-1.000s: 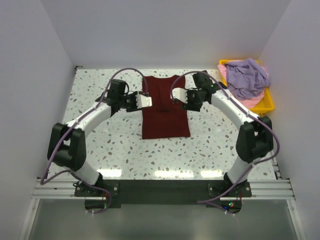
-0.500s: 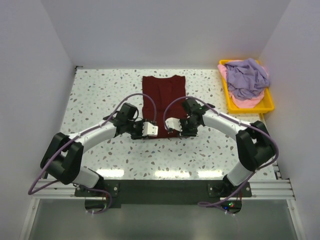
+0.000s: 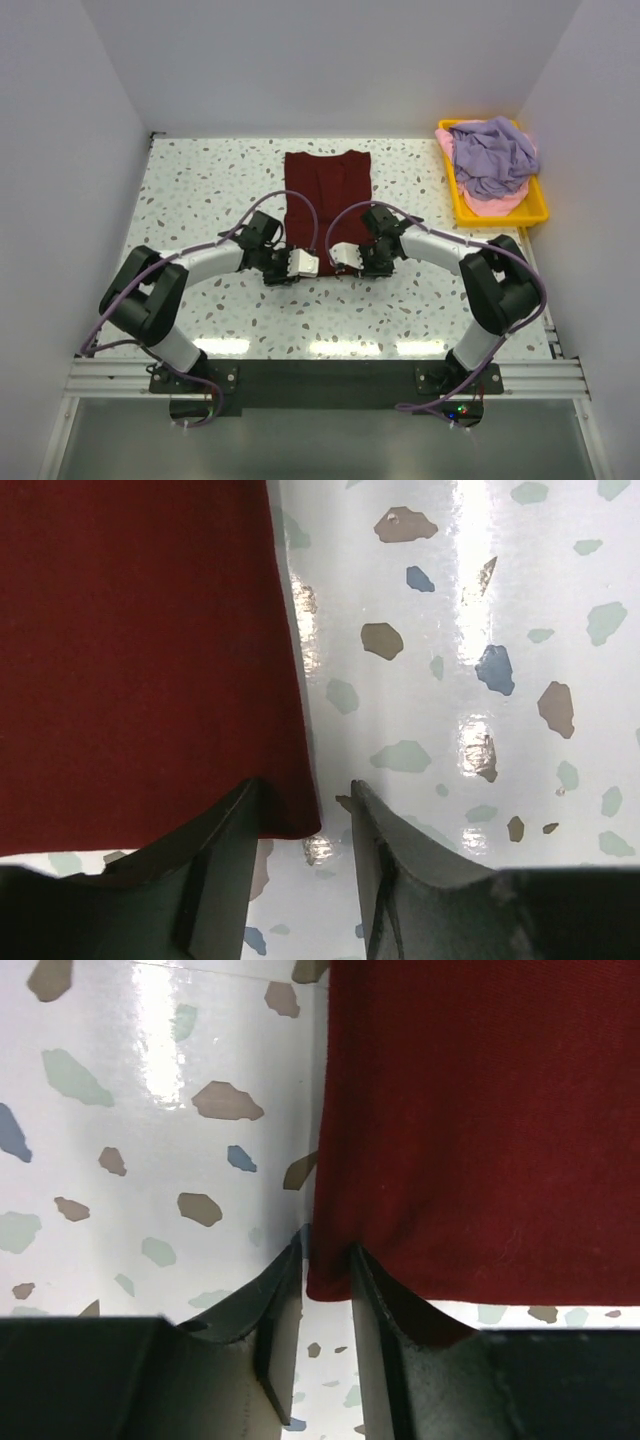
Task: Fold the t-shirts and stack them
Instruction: Fold the tshirt
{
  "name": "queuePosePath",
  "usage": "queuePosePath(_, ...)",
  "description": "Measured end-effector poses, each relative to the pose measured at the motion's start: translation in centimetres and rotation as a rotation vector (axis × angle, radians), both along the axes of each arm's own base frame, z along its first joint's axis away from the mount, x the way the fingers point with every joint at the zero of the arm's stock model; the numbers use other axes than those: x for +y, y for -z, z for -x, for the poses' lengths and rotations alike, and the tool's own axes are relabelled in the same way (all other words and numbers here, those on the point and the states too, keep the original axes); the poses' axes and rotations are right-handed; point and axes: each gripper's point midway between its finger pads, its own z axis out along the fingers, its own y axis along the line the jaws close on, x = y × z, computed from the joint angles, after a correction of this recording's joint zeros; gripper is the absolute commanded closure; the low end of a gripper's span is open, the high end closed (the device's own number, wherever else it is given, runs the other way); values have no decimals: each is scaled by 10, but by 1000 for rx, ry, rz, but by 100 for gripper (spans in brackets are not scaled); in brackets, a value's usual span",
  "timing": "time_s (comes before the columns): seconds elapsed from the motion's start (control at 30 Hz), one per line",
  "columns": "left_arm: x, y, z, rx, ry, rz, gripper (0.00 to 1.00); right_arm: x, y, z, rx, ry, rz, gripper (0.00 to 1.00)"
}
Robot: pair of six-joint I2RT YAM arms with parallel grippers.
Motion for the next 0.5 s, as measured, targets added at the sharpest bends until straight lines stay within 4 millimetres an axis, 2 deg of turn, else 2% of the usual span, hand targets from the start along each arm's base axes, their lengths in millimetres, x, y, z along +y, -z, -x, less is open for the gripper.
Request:
queuePosePath(0.03,-1,0,-1,0,-1,2,59,0,0,-1,-6,1,1,79)
queuePosePath(0.1,-1,1,-1,2,-1,2,74,1,0,-5,-22,2,0,87)
queuePosePath(0.13,-1,1,-2,1,2,1,80,1,-1,-6,-28,4,0,95)
queuePosePath(0.17,-2,2,-3,-3,3,0,89,1,-1,-7,-33,3,-1,99)
queuePosePath(0.27,-3,0,-7,-8,-2,-2,100,1,-1,-8,-34,11,-1,100)
queuePosePath(0.4,0,-5,-10,10,-14,-9,100,-1,-4,-7,-25,26,6,100)
queuePosePath(0.5,0,-19,-20,12,-34,-1,100,-2,-17,-15,-21,60,2,100)
